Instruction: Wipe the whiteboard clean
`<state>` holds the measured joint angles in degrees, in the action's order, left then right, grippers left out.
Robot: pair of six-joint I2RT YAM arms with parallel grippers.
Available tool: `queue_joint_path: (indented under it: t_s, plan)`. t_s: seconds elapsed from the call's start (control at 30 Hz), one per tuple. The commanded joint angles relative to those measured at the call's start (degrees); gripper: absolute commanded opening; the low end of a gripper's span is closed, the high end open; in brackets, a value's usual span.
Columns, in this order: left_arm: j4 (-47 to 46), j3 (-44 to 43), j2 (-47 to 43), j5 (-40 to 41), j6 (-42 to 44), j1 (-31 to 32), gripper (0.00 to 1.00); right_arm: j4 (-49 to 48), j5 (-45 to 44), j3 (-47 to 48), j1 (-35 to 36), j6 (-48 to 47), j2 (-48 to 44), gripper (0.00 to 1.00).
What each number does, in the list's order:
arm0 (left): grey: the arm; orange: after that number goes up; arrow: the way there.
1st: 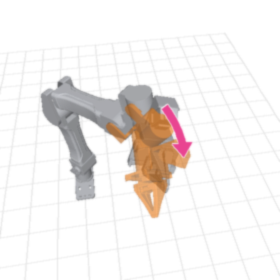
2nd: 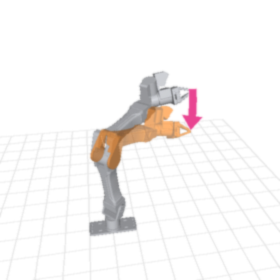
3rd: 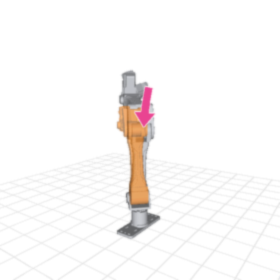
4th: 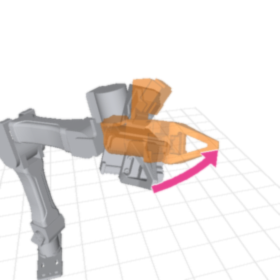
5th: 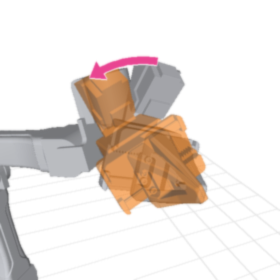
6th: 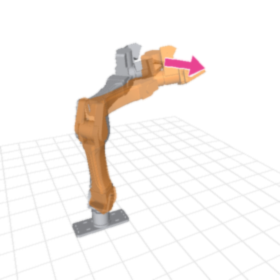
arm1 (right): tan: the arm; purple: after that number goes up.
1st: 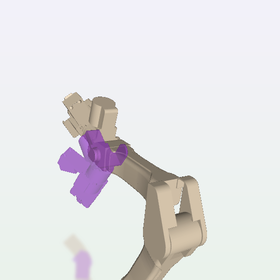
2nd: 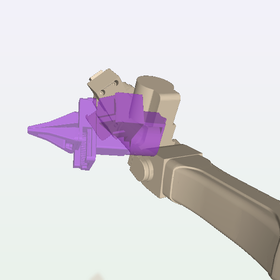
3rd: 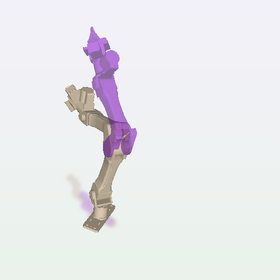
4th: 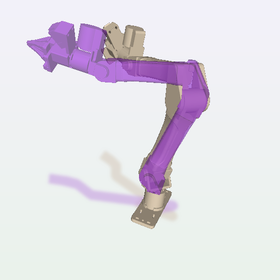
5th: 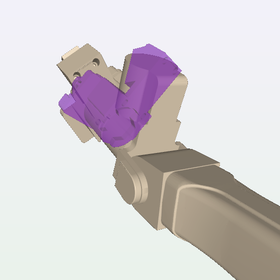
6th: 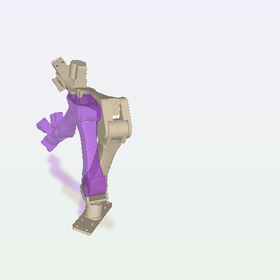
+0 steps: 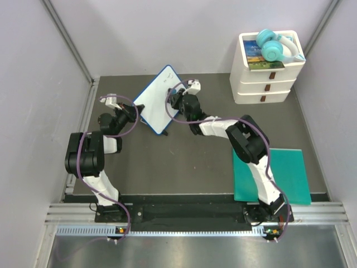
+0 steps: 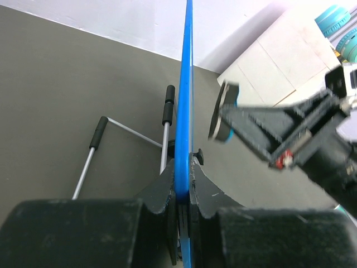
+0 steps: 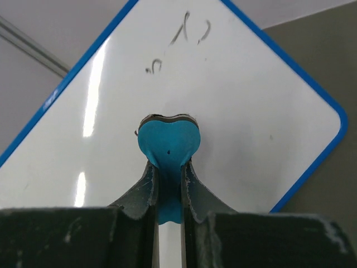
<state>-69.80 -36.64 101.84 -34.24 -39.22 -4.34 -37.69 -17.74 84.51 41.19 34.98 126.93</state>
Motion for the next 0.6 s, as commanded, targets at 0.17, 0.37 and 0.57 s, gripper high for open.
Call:
queue_joint_path:
  t_s: [0.17,0.37,0.57]
  plan:
    - [4.6,5.2,-0.2,-4.2,3.1,1.4,0.0,0.3,5.2,6.5,-5.0,0.0,0.6,0.0]
    - [5.0,9.2,-4.2,-3.6,2.2,1.4,0.0,0.9,7.4,8.6,-6.0,-0.4,1.4,0.0]
    - [8.7,9.2,-5.7,-7.2,2.0,1.6,0.0,4.3,14.6,17.7,-6.1,0.2,5.6,0.0]
